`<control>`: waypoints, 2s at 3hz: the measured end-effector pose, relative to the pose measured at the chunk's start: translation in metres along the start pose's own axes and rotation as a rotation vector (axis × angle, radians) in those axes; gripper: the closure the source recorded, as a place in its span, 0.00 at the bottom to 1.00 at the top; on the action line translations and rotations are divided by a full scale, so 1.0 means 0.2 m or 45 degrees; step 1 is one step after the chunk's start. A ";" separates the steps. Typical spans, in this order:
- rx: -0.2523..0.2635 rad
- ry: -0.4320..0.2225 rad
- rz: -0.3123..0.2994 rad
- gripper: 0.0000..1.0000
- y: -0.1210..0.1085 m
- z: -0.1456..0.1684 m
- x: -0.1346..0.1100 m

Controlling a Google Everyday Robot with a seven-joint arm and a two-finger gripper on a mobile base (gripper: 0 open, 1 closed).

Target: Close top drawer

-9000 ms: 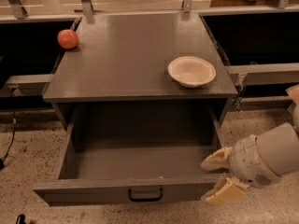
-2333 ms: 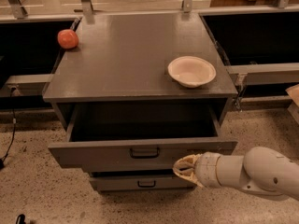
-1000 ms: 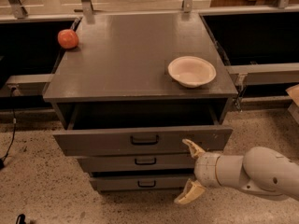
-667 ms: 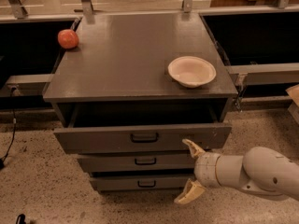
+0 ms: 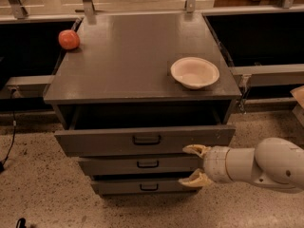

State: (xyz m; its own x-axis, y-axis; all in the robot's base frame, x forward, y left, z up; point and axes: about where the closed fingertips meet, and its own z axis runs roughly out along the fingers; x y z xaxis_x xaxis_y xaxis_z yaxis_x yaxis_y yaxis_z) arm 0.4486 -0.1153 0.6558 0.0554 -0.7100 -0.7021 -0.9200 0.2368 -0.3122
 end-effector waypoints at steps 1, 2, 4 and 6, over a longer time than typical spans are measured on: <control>-0.026 0.015 -0.008 0.61 -0.07 0.05 0.02; -0.063 0.016 -0.018 0.55 -0.13 0.13 0.04; -0.063 0.016 -0.018 0.09 -0.13 0.13 0.04; -0.063 0.015 -0.018 0.00 -0.13 0.13 0.04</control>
Offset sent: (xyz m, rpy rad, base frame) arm 0.0530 0.0083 -0.0233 -0.0238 0.0445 0.0580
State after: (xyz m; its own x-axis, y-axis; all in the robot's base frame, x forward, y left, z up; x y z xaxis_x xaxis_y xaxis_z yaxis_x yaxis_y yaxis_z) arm 0.4835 -0.1099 0.6420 0.0640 -0.7210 -0.6900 -0.9373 0.1940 -0.2896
